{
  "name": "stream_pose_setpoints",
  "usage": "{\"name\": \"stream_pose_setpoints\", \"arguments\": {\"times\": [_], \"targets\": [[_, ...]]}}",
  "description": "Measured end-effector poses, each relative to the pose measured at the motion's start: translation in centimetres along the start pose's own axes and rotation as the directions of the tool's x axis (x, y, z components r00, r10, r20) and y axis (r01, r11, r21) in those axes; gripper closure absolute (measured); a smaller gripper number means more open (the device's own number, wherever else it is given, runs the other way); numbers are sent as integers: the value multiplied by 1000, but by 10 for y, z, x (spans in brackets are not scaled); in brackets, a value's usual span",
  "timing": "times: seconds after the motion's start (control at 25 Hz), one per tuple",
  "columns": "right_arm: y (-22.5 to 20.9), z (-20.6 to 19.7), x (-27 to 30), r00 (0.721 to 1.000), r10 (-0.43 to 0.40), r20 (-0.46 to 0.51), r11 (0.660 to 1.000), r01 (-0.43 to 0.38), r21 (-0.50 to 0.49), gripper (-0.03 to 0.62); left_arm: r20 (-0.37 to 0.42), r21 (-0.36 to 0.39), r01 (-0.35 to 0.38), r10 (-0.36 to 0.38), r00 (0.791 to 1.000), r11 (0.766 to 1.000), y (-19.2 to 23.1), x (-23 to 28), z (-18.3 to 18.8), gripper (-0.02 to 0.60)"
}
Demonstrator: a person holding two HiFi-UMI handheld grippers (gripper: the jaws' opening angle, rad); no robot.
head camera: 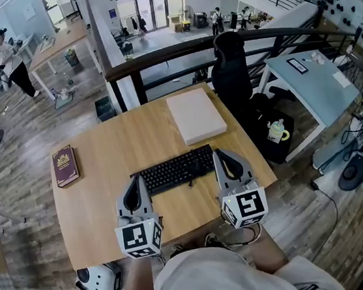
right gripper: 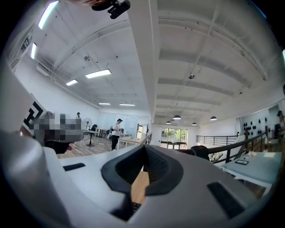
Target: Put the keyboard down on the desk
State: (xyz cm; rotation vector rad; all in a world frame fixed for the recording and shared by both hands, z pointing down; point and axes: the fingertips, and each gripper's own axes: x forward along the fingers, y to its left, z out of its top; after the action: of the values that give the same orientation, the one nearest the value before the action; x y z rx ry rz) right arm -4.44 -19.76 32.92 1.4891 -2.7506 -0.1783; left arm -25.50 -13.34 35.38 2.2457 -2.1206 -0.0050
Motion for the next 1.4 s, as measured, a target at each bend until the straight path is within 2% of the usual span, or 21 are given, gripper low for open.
{"name": "stream_pose_setpoints", "arguments": {"times": [0.68, 1.4], "targets": [[-1, -2, -8, 1000, 28, -3, 1000, -28, 10, 591, -12, -1, 17, -17, 1000, 1000, -21, -1, -5, 571], [-4, -9, -9, 999, 45, -13, 998, -45, 37, 591, -26, 11, 1, -1, 1000, 1000, -25, -4, -10, 571]]}}
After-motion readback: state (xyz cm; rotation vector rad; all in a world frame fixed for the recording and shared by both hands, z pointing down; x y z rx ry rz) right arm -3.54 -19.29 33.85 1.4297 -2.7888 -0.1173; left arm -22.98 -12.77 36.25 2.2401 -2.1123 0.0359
